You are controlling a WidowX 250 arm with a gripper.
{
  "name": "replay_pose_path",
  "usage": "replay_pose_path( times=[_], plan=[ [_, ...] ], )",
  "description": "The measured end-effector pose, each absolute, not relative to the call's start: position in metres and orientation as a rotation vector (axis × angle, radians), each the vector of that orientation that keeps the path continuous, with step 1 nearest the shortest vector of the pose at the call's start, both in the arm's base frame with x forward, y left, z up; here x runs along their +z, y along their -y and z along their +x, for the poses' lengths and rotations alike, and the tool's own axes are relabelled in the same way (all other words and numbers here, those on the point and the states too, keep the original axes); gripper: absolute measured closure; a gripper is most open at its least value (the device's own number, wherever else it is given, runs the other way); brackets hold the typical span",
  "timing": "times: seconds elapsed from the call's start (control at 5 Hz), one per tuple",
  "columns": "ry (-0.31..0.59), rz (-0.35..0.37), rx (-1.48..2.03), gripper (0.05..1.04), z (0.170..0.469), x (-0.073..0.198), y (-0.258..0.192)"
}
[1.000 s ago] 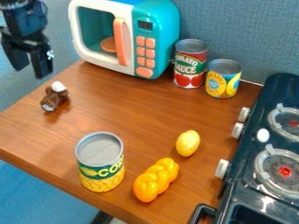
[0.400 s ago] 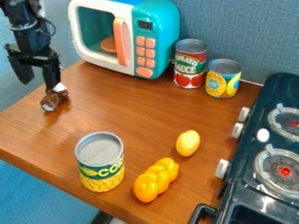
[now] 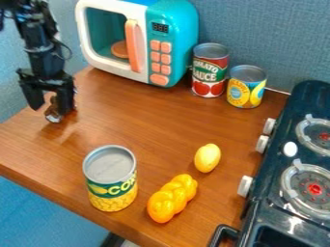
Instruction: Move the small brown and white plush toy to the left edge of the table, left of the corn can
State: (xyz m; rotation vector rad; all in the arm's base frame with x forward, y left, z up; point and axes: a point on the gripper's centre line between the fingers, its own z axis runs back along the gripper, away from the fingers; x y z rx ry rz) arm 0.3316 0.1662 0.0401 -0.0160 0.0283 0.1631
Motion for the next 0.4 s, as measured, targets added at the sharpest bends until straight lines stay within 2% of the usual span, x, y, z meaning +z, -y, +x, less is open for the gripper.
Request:
replay_pose_path(
  times=[0.2,0.4],
  plan=[
    [-0.072,-0.027,0.148,0.083,0.346,0.019,-0.155],
    [-0.051,-0.016,0.173,0.12,0.357,0.016,-0.159]
  ],
)
